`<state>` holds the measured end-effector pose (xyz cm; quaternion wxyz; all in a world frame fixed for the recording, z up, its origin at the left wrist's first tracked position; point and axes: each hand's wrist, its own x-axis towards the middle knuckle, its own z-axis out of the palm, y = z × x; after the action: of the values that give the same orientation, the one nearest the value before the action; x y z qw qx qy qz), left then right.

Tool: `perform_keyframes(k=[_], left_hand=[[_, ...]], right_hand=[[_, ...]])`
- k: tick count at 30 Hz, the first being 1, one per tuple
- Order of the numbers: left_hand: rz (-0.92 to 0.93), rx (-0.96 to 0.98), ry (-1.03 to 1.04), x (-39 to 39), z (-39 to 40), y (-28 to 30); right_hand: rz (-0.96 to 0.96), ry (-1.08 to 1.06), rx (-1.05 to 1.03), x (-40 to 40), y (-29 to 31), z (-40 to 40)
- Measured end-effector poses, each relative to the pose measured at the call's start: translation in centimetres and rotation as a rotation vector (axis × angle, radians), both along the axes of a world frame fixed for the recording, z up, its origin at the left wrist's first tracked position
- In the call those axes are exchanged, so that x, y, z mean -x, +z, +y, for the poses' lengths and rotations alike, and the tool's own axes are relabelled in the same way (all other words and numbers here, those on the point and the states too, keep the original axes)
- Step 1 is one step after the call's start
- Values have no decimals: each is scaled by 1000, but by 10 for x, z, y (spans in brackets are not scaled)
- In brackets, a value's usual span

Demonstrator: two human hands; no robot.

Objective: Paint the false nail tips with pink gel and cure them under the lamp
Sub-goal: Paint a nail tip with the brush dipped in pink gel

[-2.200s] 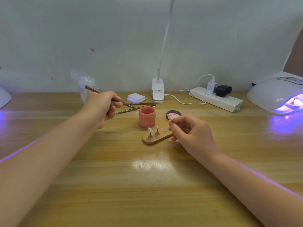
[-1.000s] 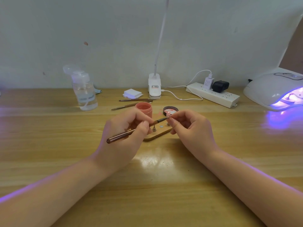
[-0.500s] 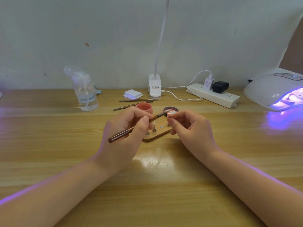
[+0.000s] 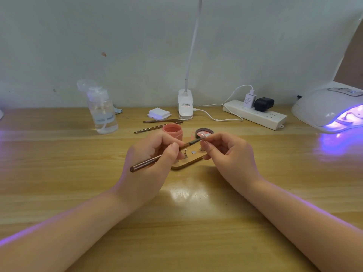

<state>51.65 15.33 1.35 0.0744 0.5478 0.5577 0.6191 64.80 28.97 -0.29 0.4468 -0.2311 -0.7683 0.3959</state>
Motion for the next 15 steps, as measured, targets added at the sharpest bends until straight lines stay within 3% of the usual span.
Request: perform_keyframes(k=[6, 15], left_hand=[[-107, -130, -1, -4, -1, 10], [-25, -102, 17, -4, -3, 9]], right_hand=[[94, -39, -30, 0, 7, 1], [137, -42, -80, -1, 15, -2]])
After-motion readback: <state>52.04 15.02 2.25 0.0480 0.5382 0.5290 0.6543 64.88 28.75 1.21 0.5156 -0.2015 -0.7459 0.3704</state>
